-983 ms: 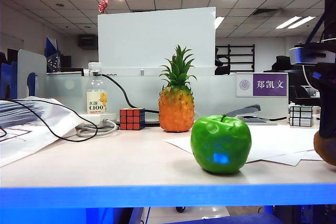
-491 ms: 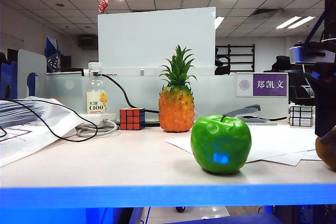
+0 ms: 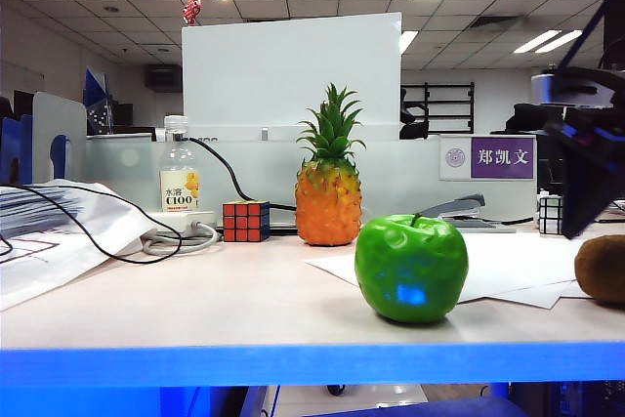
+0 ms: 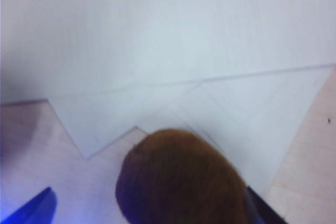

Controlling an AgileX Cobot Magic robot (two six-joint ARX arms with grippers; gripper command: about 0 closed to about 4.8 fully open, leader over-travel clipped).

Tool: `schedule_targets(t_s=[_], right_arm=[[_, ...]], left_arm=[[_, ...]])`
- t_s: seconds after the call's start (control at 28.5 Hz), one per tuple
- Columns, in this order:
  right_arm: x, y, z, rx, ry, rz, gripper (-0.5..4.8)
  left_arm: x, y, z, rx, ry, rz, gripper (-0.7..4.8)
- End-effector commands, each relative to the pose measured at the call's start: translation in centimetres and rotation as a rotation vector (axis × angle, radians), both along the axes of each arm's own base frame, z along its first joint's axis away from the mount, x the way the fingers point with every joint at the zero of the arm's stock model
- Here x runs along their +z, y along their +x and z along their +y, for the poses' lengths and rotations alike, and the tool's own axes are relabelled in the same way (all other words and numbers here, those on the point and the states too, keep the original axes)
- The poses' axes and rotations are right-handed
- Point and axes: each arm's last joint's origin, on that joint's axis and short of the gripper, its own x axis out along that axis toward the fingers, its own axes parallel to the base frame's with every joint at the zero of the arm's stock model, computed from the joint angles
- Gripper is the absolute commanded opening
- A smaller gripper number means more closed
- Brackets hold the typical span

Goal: Arrange all the fruits from large to small from left to right in a row.

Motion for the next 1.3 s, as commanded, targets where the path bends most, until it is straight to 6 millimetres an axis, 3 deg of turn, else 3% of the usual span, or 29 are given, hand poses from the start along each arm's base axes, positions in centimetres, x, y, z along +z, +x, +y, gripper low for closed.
schedule_targets(t_s=[0.04, 0.28, 0.39, 0.6, 0.7, 0.91, 1.3], right_arm=[[0.3, 0.2, 0.1, 0.004, 0.026, -0.028, 4.79], [0.8, 0.8, 0.4, 0.021, 0.106, -0.092, 4.79], [1.5, 1.2, 0.6, 0.025, 0.170, -0.149, 4.79], [4.3, 2.2, 1.1, 0.096, 0.280, -0.258, 4.79], [6.0, 2.5, 1.3, 0.122, 0.307, -0.306, 4.79], [8.6, 2.0, 1.2, 0.140, 0.334, -0.388, 4.79], [9.1, 1.4, 1.2, 0.157, 0.358, -0.369, 4.79]], left_arm=[[1.1, 0.4, 0.1, 0.035, -0.004, -0.113, 2.30], [1.5, 3.9, 0.1, 0.073, -0.082, -0.148, 3.85], [1.1, 6.7, -0.6, 0.040, -0.086, -0.115, 4.04], [0.6, 14.2, -4.8, -0.090, -0.023, -0.077, 4.10], [0.3, 18.5, -7.3, -0.051, 0.006, -0.070, 4.79], [-0.4, 25.7, -10.7, -0.014, 0.006, -0.053, 4.79], [-0.5, 33.7, -13.4, -0.085, -0.086, -0.042, 4.79]])
